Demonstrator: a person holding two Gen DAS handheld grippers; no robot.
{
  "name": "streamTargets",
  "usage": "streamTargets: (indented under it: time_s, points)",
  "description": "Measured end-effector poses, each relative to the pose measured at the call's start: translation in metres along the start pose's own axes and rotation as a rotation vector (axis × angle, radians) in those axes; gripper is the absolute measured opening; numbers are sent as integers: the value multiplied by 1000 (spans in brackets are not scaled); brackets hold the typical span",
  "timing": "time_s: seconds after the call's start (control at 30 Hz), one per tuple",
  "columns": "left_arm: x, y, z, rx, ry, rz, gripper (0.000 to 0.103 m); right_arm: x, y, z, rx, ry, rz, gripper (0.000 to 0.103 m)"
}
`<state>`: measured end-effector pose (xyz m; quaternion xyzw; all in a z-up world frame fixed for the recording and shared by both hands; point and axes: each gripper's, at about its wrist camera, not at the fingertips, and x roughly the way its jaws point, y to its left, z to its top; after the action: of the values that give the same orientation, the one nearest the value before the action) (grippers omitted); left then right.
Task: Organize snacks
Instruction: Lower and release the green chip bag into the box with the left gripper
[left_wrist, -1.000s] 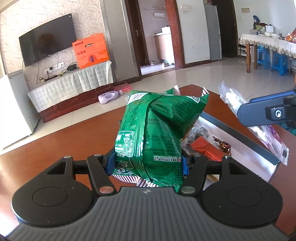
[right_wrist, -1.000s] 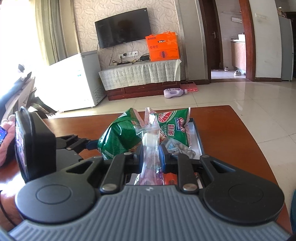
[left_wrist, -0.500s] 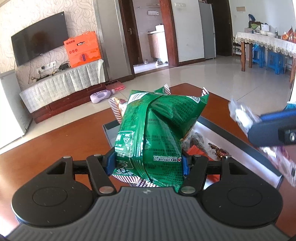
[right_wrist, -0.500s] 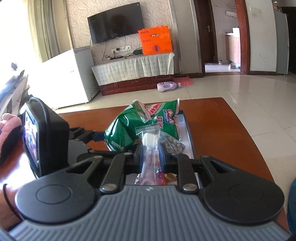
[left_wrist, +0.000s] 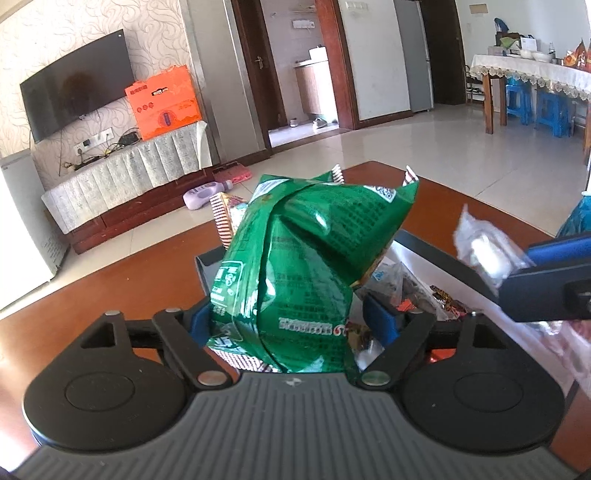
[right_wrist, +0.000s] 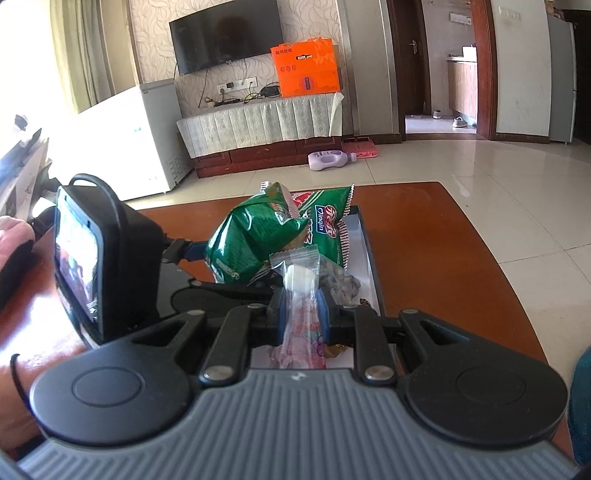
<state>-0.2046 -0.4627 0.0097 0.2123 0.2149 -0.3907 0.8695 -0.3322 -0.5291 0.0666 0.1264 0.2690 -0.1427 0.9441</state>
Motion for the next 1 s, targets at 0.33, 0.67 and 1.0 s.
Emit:
streamTargets:
  time_s: [0.33,0.67,1.0]
  points:
    - [-25,4,-11,76,-4,-53,91,10,4,1,-3,23,2,22]
    - [-54,13,-34,155,-11,-78,92,30,9,-4,-13,85,-12,22]
    - [-70,29,-51,171,-3,-69,95,36,17,-12,-24,115,-15,22]
